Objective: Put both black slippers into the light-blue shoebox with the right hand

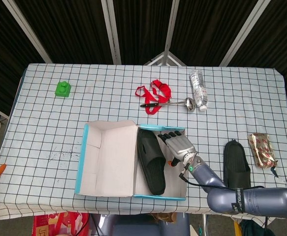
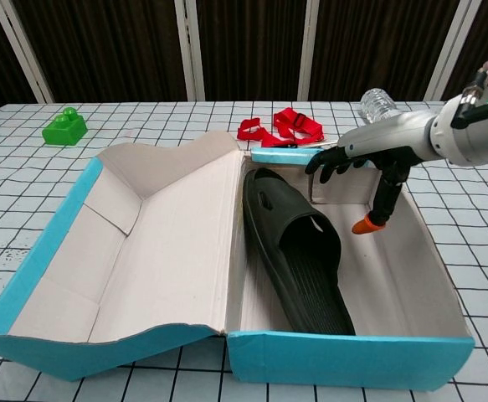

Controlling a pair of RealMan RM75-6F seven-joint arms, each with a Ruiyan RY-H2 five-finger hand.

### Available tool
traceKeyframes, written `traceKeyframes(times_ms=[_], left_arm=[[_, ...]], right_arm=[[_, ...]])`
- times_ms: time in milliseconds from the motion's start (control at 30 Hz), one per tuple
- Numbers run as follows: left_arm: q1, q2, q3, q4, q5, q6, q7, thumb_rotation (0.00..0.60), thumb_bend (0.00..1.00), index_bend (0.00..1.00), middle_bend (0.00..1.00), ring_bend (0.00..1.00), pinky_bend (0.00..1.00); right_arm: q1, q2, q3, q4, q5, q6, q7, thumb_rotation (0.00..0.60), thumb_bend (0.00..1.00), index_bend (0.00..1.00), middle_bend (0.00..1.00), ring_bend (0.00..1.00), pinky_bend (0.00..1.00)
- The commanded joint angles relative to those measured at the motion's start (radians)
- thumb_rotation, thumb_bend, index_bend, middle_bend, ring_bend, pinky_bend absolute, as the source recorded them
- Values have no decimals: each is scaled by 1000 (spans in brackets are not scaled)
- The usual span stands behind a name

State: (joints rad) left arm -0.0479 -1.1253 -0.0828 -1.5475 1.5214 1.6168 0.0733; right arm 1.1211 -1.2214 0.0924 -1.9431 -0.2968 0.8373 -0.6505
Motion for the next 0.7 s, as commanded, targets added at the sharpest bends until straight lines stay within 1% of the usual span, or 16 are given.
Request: traceKeyframes(times_ms=[33,133,233,333,433,500,567,700], left_arm=[[0,0,-1,0,-2,0,0,600,273,46,0,0,15],[0,0,-1,1,-3,-2,1,600,272,47,0,0,15],[-1,-1,-1,1,-4,-3,6,600,272,47,0,0,15],[0,-3,-3,1,-5,0,11,600,272,47,0,0,15],[2,-3,-6,2,-5,7,9,600,273,46,0,0,15],[3,-4,-10,4,-5,15,4,600,273,46,0,0,15],[5,-6,-15,8,-6,26,-4,600,273,46,0,0,15],[8,-14,-25,18,2,52,-13,600,272,43,0,0,15]], right_arm=[[16,47,-3,-37,22,0,7,600,302,0,108,68,0],[21,102,-3,-75,31,7,19,600,301,0,106,68,0],[8,173,8,-122,20,8,56,600,302,0,105,68,0],[-28,277,28,-178,-20,-2,119,600,301,0,105,68,0],[-68,374,31,-216,-66,-3,161,600,302,0,105,68,0],[-92,428,19,-230,-87,-6,173,600,302,0,102,68,0],[-117,483,-12,-237,-102,-13,170,600,301,0,97,68,0],[-160,550,-68,-246,-130,-11,152,600,302,0,95,65,0]])
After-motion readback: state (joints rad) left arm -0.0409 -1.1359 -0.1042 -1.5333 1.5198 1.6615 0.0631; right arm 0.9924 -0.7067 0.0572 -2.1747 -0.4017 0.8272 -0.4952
